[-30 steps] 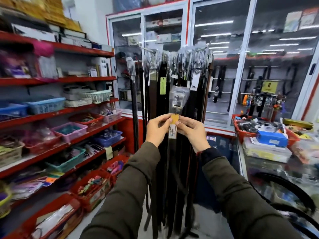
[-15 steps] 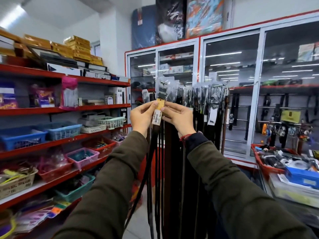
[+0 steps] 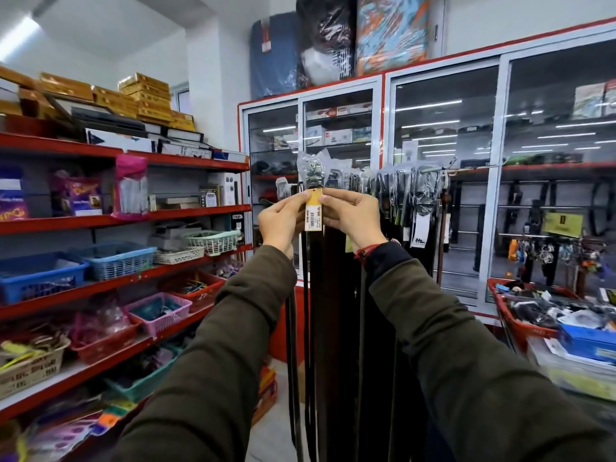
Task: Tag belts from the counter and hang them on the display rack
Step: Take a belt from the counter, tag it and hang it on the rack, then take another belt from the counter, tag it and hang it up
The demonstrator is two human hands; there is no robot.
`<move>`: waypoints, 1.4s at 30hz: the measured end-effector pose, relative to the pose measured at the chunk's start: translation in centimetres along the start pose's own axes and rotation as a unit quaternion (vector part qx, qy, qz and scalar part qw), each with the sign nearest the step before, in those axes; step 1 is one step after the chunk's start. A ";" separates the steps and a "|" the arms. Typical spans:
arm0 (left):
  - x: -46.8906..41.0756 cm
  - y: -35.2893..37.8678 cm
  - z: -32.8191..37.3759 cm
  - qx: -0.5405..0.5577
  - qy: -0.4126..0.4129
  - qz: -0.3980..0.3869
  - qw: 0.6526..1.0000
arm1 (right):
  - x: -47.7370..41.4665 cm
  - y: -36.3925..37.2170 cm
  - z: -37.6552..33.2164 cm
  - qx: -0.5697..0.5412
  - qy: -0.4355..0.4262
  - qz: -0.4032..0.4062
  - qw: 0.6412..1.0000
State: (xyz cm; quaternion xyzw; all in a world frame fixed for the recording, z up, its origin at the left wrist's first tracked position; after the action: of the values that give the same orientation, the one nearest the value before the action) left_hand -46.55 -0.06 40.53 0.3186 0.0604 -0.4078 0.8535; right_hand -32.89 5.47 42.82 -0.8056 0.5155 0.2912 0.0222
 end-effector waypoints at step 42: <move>37.5 10.6 -30.5 -0.457 0.192 -0.394 0.774 | 36.5 -37.4 9.6 0.676 0.085 0.309 0.663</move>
State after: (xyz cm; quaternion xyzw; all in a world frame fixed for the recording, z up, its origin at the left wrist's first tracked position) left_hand -9.26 -1.67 8.04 -0.0883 0.5226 -0.5629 0.6343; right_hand 5.33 -3.65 6.99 -0.3851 0.7894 -0.2172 0.4259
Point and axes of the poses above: each hand's wrist, its own x-axis away from the middle knuckle, its own y-axis out of the palm, z = x × y, the point moved 8 cm from there along -x, towards the middle knuckle, and after that the axes turned 2 degrees about z, right-handed, at the moved point
